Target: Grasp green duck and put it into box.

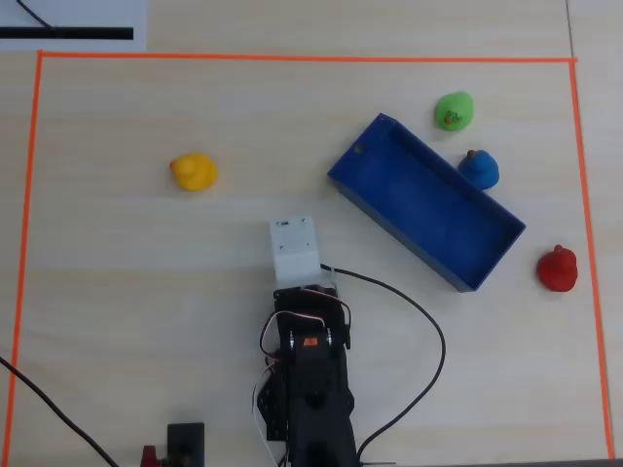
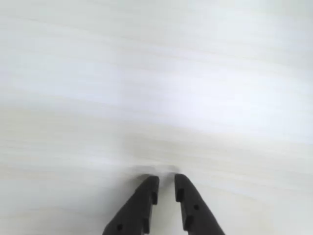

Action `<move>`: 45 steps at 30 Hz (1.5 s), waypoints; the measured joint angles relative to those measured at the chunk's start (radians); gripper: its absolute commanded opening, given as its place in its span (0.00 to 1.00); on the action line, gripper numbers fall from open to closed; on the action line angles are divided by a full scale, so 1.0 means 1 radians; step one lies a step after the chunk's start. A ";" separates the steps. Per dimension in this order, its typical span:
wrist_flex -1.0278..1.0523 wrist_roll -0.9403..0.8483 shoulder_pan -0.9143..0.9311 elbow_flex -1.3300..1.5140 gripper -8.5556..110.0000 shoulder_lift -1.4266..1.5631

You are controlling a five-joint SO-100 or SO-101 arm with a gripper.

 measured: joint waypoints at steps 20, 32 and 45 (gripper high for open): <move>0.002 0.017 -0.005 0.000 0.08 0.000; 0.003 0.017 -0.005 0.000 0.08 0.000; 0.003 0.017 -0.005 0.000 0.08 0.000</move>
